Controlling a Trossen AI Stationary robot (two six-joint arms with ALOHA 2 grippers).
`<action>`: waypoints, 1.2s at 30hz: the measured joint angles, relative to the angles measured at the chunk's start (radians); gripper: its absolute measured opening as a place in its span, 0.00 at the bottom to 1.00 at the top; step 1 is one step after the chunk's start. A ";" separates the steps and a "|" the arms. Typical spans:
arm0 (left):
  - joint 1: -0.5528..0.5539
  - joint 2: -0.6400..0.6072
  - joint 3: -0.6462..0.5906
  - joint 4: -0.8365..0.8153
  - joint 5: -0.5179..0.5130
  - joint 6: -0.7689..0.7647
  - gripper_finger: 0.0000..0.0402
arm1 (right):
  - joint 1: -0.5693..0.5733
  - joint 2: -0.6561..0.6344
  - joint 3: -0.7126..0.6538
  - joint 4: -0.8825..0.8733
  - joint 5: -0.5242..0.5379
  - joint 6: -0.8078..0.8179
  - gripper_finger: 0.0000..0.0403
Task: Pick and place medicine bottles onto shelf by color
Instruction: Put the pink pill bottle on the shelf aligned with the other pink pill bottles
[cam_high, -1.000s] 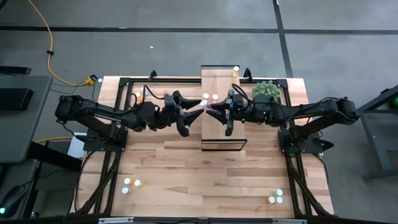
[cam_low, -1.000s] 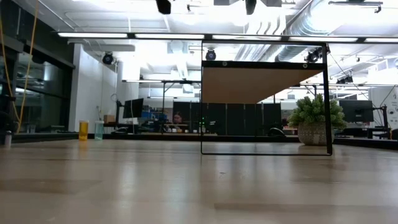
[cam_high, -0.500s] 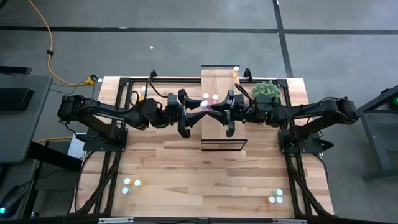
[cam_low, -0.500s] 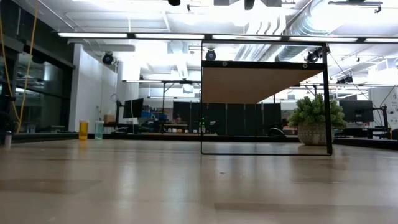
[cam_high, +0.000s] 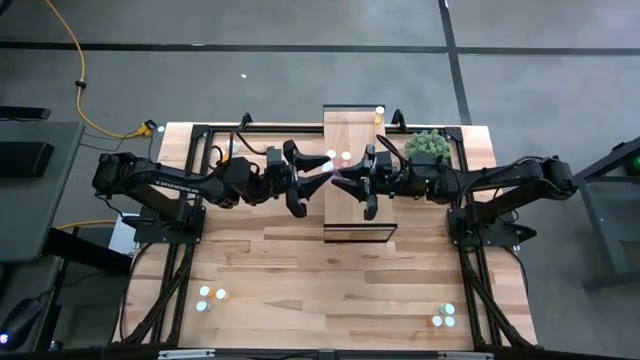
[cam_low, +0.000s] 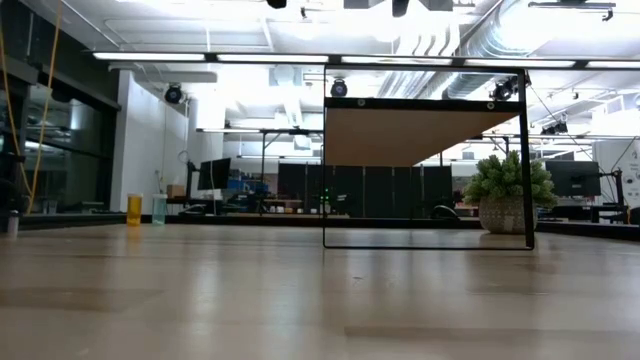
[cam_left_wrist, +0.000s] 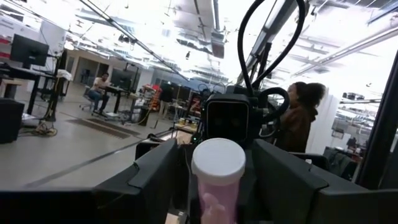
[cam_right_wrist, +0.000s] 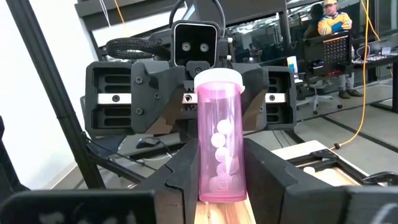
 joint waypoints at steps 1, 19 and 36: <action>0.000 0.000 0.000 0.000 0.000 0.000 0.47 | 0.000 0.000 0.000 0.002 0.000 0.000 0.24; 0.000 0.000 0.000 -0.001 0.016 0.007 0.32 | 0.000 0.000 0.000 0.012 -0.026 0.000 0.24; 0.006 0.009 0.000 0.002 0.062 0.049 0.26 | 0.000 0.000 -0.002 0.010 -0.041 -0.015 0.24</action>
